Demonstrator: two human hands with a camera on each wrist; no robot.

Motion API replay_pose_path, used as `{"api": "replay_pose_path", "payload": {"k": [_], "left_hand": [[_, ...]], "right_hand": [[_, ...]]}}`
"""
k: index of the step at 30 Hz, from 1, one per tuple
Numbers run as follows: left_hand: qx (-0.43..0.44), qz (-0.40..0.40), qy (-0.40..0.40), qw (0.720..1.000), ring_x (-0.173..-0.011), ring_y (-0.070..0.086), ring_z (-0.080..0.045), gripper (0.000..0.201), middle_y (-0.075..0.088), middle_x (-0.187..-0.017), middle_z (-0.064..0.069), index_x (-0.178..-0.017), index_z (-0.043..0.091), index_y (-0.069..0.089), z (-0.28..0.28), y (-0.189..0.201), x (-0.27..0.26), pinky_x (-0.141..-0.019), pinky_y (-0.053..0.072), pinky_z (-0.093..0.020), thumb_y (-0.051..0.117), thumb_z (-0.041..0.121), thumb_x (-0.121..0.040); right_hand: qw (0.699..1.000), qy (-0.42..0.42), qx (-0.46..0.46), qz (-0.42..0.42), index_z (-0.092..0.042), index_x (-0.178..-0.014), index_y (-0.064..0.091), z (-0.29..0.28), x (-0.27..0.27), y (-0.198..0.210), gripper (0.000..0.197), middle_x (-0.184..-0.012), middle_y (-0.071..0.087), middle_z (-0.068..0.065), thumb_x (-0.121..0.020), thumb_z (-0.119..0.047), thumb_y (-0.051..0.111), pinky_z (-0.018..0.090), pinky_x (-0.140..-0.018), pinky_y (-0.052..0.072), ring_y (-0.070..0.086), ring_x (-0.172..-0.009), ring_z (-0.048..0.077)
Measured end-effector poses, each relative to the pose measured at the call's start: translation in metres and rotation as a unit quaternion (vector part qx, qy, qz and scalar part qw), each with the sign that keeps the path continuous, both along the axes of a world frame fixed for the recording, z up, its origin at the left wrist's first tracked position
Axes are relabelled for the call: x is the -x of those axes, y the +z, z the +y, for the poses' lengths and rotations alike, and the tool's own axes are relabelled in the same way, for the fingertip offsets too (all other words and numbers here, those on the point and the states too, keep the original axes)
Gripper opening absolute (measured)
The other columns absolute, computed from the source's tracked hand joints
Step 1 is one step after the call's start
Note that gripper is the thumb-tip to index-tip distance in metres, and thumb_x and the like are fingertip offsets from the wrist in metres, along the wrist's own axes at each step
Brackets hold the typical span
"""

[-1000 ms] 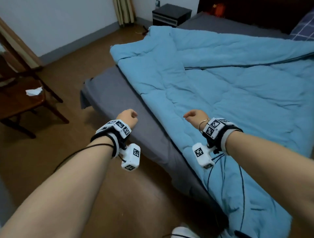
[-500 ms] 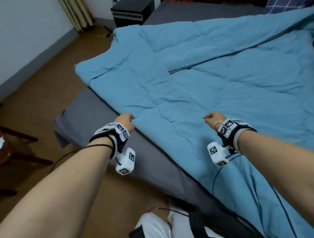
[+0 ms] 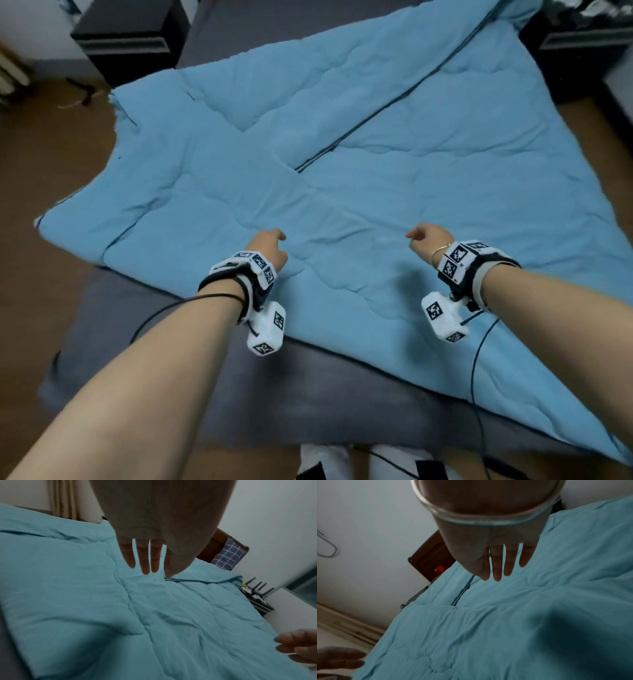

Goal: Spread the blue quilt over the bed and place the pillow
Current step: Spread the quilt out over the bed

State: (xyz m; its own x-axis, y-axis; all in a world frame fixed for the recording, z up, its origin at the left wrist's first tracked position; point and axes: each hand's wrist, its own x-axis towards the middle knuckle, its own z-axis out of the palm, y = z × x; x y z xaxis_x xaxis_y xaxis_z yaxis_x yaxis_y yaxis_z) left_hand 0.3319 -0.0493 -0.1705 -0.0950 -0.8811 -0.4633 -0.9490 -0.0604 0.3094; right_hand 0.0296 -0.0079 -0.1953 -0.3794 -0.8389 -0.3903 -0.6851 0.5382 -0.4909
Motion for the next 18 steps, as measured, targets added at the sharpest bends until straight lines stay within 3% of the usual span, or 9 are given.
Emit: {"api": "replay_pose_path", "payload": {"k": [7,11,14,18], "left_hand": [[-0.011,-0.014,-0.107,0.994,-0.129,0.046,-0.032,0.053,0.042,-0.142,-0.013,-0.139,0.016,0.042,-0.071,-0.027,0.027,-0.107,0.040,-0.038,0.055,0.016,-0.088],[-0.014,-0.033,-0.143,0.989,-0.135,0.039,-0.031,0.061,0.037,-0.147,-0.010,-0.143,0.020,0.037,-0.106,-0.063,0.054,-0.111,0.036,-0.043,0.057,0.016,-0.085],[-0.005,-0.065,-0.193,0.979,-0.138,0.035,-0.029,0.069,0.031,-0.152,-0.005,-0.145,0.022,0.032,-0.132,-0.097,0.071,-0.112,0.035,-0.043,0.061,0.018,-0.082],[0.009,-0.120,-0.235,0.964,-0.148,0.014,-0.023,0.081,0.012,-0.160,0.003,-0.148,0.027,0.022,-0.168,-0.129,0.091,-0.115,0.024,-0.047,0.065,0.020,-0.079]], "right_hand": [[0.999,-0.040,-0.018,0.018,-0.010,-0.112,0.064,-0.029,0.002,-0.017,0.030,-0.117,0.067,0.011,-0.085,-0.007,0.053,0.027,-0.093,0.044,0.060,-0.112,0.029],[0.998,-0.022,-0.048,0.014,-0.008,-0.120,0.057,-0.055,0.008,-0.052,0.035,-0.125,0.062,0.012,-0.085,-0.010,0.057,0.030,-0.095,0.042,0.057,-0.115,0.030],[0.995,-0.003,-0.095,0.010,-0.009,-0.130,0.048,-0.072,0.013,-0.089,0.047,-0.134,0.054,0.013,-0.086,-0.016,0.061,0.030,-0.099,0.040,0.052,-0.123,0.029],[0.991,0.017,-0.134,-0.010,-0.013,-0.140,0.037,-0.100,0.019,-0.130,0.069,-0.144,0.045,0.011,-0.082,-0.030,0.068,0.032,-0.106,0.036,0.045,-0.131,0.029]]}}
